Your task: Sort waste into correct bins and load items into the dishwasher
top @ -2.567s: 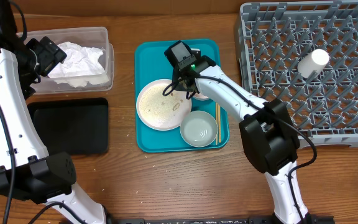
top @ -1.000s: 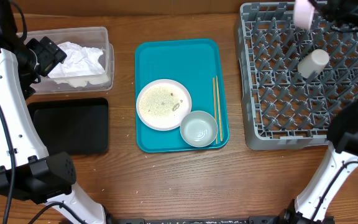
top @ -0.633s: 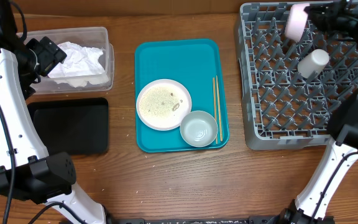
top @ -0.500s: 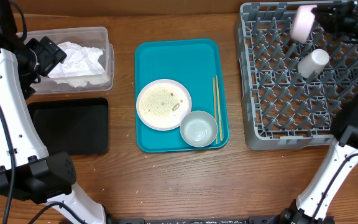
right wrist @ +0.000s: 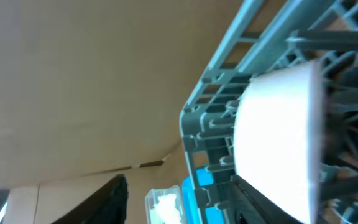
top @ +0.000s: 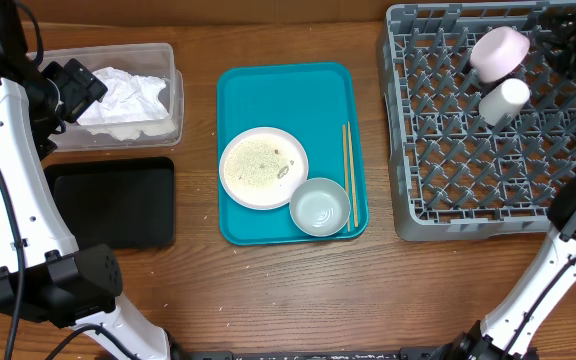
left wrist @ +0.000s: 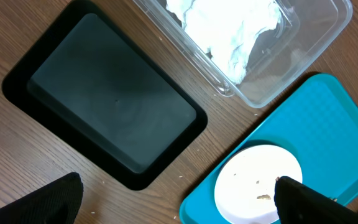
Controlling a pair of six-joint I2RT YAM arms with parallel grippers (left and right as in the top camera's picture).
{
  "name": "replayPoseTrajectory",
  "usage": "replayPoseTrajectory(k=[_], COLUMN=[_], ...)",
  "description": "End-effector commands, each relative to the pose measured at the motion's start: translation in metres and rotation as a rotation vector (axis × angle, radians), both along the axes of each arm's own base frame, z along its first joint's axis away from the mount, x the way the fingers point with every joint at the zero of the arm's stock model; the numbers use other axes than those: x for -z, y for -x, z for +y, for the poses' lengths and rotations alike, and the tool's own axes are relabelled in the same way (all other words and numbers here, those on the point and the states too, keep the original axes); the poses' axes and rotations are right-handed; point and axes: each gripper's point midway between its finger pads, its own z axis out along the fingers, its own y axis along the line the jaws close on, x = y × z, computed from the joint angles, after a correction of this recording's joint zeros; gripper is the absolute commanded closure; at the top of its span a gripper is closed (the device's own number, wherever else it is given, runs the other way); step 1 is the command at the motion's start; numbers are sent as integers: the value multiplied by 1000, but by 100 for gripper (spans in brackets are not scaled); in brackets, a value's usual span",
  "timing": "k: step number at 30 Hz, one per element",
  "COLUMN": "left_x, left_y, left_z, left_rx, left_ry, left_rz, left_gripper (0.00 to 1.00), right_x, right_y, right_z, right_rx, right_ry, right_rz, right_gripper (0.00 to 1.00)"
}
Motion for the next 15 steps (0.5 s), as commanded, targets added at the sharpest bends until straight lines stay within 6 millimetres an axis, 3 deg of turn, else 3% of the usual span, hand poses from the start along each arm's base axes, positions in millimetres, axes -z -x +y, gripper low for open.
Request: replayPoseTrajectory(k=[1,5,8,12,15], left_x=[-1,-1,-1,-1,-1], left_y=[-3,-3,-3,-3,-3], left_z=[-1,-1,-1,-1,-1], left_rx=[-6,-6,-6,-6,-6], left_ry=[-1,-1,-1,-1,-1], left_rz=[-6,-6,-6,-6,-6], left_gripper=[0,0,0,0,0], right_x=[-73,-104,-110,-77,-48], right_y=[13,21,22,15,10], right_z=[-13,-5,10,27,36], right_rx=[81,75,63,97,140], right_ry=[132,191,242,384,558], right_rz=[-89,-143,-141,-7,111], right_gripper=[40,41,52,82,96])
